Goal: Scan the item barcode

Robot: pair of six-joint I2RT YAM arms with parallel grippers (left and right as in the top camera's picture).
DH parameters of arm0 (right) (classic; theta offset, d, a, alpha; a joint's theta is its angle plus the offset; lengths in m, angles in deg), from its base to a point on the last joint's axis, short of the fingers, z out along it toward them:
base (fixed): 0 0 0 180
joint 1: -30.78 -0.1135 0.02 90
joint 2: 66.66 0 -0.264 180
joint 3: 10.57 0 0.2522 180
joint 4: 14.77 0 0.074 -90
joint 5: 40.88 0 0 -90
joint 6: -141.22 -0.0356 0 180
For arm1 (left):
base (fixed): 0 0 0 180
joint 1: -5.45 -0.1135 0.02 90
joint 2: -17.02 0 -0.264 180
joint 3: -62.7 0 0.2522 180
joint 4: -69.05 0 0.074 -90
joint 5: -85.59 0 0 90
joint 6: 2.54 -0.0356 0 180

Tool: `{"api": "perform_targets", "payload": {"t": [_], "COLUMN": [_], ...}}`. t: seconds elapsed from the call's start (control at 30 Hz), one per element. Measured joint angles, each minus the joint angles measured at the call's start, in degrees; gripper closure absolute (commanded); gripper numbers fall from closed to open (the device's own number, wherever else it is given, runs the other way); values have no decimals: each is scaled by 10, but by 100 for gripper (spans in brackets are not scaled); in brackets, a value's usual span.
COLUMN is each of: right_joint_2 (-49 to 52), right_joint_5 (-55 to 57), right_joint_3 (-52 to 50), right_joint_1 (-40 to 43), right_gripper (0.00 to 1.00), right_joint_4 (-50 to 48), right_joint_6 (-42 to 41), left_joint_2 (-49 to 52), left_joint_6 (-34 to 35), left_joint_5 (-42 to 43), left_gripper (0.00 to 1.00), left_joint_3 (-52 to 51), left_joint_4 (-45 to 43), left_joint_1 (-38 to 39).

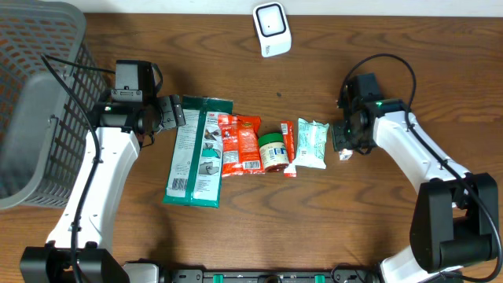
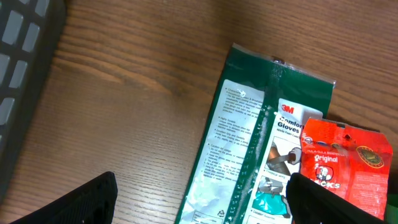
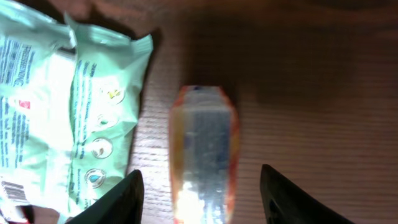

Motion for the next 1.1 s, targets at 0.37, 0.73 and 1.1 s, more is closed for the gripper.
{"api": "perform_targets", "payload": {"t": [0.37, 0.73, 1.1], "right_joint_2": [0, 0, 0], "right_joint_5": [-3, -3, -3], "right_joint_3": [-31, -31, -31], "right_joint_1": [-3, -3, -3], "right_gripper": [74, 78, 73], "right_joint_4": [-30, -35, -45], "right_joint_6": [6, 8, 8], "left_joint_2": [0, 0, 0], "left_joint_6": [0, 0, 0], "left_joint_5": [0, 0, 0], "left_gripper": [13, 13, 13], "left_joint_3": [0, 0, 0], "left_joint_4": [0, 0, 0], "left_joint_1": [0, 0, 0]}}
